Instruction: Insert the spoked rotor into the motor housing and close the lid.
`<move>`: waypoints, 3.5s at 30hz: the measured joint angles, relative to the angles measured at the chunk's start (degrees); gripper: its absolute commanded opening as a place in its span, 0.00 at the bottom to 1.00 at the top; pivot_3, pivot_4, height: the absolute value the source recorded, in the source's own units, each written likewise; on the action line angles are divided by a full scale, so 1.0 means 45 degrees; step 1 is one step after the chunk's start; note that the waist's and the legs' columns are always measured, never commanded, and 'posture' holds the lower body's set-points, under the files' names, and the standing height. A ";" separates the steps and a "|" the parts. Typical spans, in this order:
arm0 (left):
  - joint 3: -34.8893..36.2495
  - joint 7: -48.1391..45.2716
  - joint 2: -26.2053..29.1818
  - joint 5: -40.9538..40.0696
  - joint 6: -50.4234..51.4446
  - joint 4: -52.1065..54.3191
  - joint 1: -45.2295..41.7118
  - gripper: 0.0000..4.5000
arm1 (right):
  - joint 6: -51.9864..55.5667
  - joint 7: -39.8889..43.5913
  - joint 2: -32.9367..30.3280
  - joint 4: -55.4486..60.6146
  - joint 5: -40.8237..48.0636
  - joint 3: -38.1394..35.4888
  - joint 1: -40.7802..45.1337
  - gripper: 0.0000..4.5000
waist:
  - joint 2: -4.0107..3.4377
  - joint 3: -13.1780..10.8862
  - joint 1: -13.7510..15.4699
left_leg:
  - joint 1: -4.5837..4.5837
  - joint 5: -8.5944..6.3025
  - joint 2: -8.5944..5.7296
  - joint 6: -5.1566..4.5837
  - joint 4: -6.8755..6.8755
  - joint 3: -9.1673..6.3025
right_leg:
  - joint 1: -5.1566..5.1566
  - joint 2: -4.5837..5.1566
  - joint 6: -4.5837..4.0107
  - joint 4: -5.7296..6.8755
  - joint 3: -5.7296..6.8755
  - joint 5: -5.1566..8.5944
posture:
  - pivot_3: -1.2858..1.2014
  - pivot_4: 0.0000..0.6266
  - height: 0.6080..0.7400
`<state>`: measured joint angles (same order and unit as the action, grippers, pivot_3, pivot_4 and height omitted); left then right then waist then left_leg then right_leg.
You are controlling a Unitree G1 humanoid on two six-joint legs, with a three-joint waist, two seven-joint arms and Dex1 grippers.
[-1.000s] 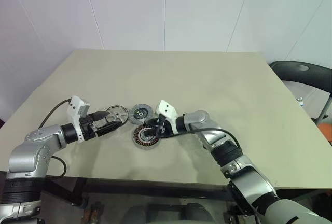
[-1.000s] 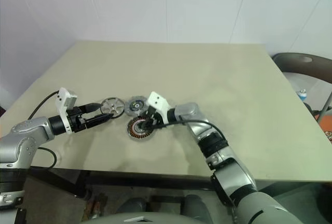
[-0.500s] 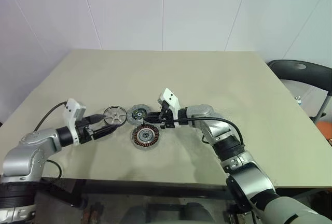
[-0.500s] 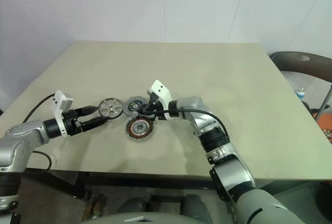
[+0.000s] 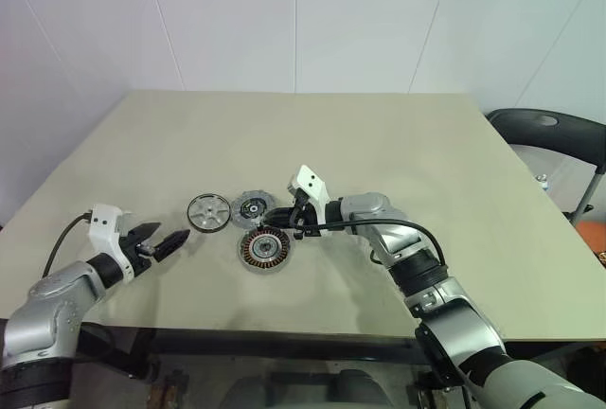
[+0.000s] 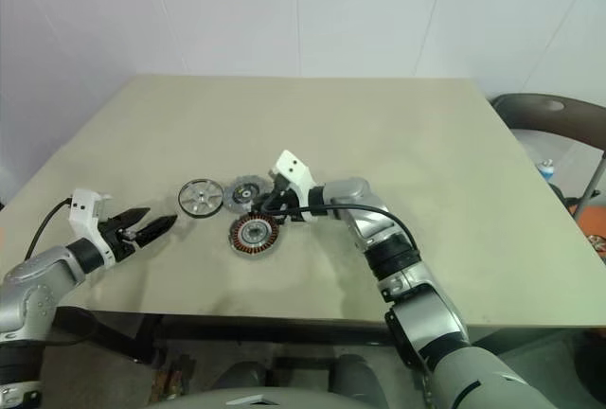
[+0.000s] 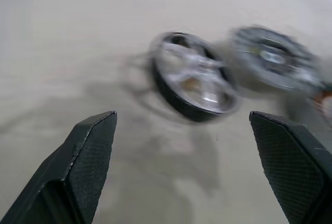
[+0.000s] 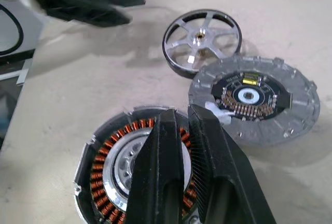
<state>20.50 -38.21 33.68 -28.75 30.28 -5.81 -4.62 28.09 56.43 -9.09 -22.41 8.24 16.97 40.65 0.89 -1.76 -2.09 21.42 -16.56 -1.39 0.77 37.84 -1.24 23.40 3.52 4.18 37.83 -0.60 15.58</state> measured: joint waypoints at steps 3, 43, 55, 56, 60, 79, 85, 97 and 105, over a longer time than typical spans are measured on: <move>-0.0004 0.0513 -0.0389 0.0275 -0.0320 -0.1106 -0.0766 0.97 | -0.0086 -0.0077 -0.0012 -0.0135 -0.0065 0.0000 0.0002 0.08 | 0.0004 0.0003 -0.0023 | 0.0004 0.0000 -0.0003 0.0000 0.0000 0.0001 | 0.0002 0.0000 0.0002 -0.0002 0.0000 -0.0001 | 0.52 0.00 1.00; -0.1630 -0.0643 -0.1793 0.0980 -0.1017 -0.4799 -0.3618 0.56 | -0.0207 -0.0940 -0.0360 0.0072 -0.0273 0.0033 -0.0519 0.07 | 0.0004 0.0011 -0.0034 | 0.0010 0.0000 -0.0006 0.0000 -0.0041 -0.0006 | 0.0003 0.0008 0.0003 -0.0044 0.0002 -0.0002 | 0.52 0.00 1.00; -0.0836 -0.0677 -0.1689 0.0357 -0.0683 -0.4951 -0.3637 0.31 | -0.0213 -0.0959 -0.0315 -0.0067 -0.0280 0.0031 -0.0504 0.07 | 0.0005 0.0012 -0.0081 | 0.0007 0.0001 -0.0006 0.0001 -0.0091 -0.0005 | 0.0008 0.0007 0.0003 -0.0076 0.0002 -0.0002 | 0.52 0.00 1.00; -0.0835 -0.0810 -0.1650 0.0202 -0.0443 -0.4809 -0.3621 0.23 | -0.0213 -0.0958 -0.0319 -0.0067 -0.0281 0.0031 -0.0504 0.07 | 0.0005 0.0012 -0.0079 | 0.0007 0.0001 -0.0006 0.0001 -0.0099 -0.0005 | 0.0008 0.0007 0.0003 -0.0085 0.0002 -0.0002 | 0.52 0.00 1.00; -0.0858 -0.1213 -0.1366 -0.0252 0.0839 -0.3764 -0.3405 0.23 | -0.0211 -0.0930 -0.0370 -0.0065 -0.0281 0.0032 -0.0506 0.07 | 0.0006 0.0012 -0.0091 | 0.0009 0.0001 -0.0006 0.0001 -0.0131 -0.0005 | 0.0010 0.0007 0.0004 -0.0115 0.0002 -0.0002 | 0.52 0.00 1.00; -0.1015 -0.2276 -0.0177 -0.1208 0.2911 -0.1185 -0.2616 0.23 | -0.0612 -0.0978 -0.0581 -0.0668 -0.0556 0.0032 -0.0500 0.07 | 0.0002 0.0009 -0.0100 | 0.0010 0.0002 -0.0007 0.0004 -0.0151 -0.0005 | 0.0014 0.0004 0.0002 -0.0133 0.0001 -0.0002 | 0.52 0.00 1.00; -0.1193 -0.2459 -0.0078 -0.1409 0.3053 -0.0413 -0.2283 0.23 | -0.0721 -0.0985 -0.0566 -0.0784 -0.0625 0.0033 -0.0490 0.07 | 0.0003 0.0009 -0.0093 | 0.0012 0.0002 -0.0006 0.0004 -0.0151 -0.0005 | 0.0013 0.0005 0.0002 -0.0134 0.0001 -0.0002 | 0.52 0.00 1.00; 0.1942 -0.0750 -0.0131 -0.4037 0.4719 0.0626 -0.1151 0.23 | -0.0806 -0.1000 -0.0612 -0.0974 -0.0859 0.0156 -0.0585 0.07 | -0.0003 0.0008 -0.0104 | 0.0003 0.0003 -0.0007 0.0004 -0.0157 -0.0003 | 0.0012 0.0002 0.0003 -0.0134 -0.0005 -0.0002 | 0.52 0.00 1.00; 0.0585 0.0159 -0.0353 -0.0964 0.1350 -0.1604 -0.0289 0.51 | -0.0863 -0.0999 -0.0574 -0.1122 -0.0975 0.0160 -0.0552 0.07 | 0.0013 0.0014 0.0006 | -0.0005 0.0011 -0.0007 0.0021 -0.0141 -0.0012 | -0.0001 0.0002 -0.0004 -0.0127 0.0002 -0.0002 | 0.52 0.00 1.00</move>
<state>23.13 -37.49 32.10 -33.08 36.35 -13.03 -5.92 24.20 51.93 -11.67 -27.46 3.85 17.69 38.16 0.95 -1.69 -2.07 21.40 -16.51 -1.42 0.86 37.21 -1.30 23.40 3.53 4.16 37.26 -0.59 15.57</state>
